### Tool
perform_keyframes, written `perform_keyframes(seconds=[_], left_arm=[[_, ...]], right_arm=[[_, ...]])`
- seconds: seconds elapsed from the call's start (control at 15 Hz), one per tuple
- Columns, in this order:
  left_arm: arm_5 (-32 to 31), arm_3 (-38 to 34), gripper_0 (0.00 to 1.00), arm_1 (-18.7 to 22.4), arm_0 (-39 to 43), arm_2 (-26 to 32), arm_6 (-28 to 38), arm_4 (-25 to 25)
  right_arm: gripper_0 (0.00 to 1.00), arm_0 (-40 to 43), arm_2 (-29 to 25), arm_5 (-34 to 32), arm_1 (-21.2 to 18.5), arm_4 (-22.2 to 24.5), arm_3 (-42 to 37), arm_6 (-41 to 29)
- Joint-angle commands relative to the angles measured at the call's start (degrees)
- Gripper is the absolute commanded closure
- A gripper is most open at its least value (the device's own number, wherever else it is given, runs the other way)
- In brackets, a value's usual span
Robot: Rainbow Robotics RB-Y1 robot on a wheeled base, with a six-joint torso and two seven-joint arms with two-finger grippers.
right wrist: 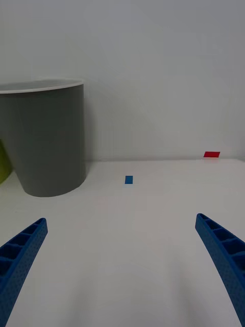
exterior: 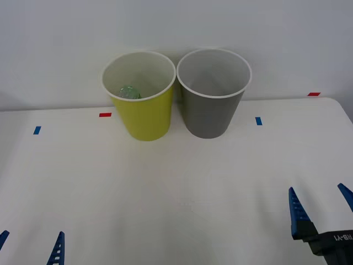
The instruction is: Put cans in the gray bin and PET bottles in the light green bin.
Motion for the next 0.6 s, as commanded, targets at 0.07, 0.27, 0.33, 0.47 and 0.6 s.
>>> perform_keyframes(seconds=[0.07, 0.27, 0.33, 0.47, 0.6], left_arm=[[0.0, 0.0, 0.00, 0.0, 0.0, 0.0, 0.0, 0.0], [0.0, 0.0, 0.00, 0.0, 0.0, 0.0, 0.0, 0.0], [0.0, 0.0, 0.00, 0.0, 0.0, 0.0, 0.0, 0.0], [0.0, 0.0, 0.00, 0.0, 0.0, 0.0, 0.0, 0.0], [0.0, 0.0, 0.00, 0.0, 0.0, 0.0, 0.0, 0.0]], right_arm=[[0.00, 4.0, 0.9, -3.5, -0.3, 0.0, 0.4, 0.1], [0.00, 6.4, 3.6, -6.0, -0.8, 0.1, 0.4, 0.1], [0.00, 6.9, 4.2, -6.5, -0.8, 0.1, 0.5, 0.1], [0.00, 7.8, 5.1, -6.7, -0.8, 0.1, 0.5, 0.1], [0.00, 8.6, 5.7, -6.9, -0.9, 0.1, 0.5, 0.2]])
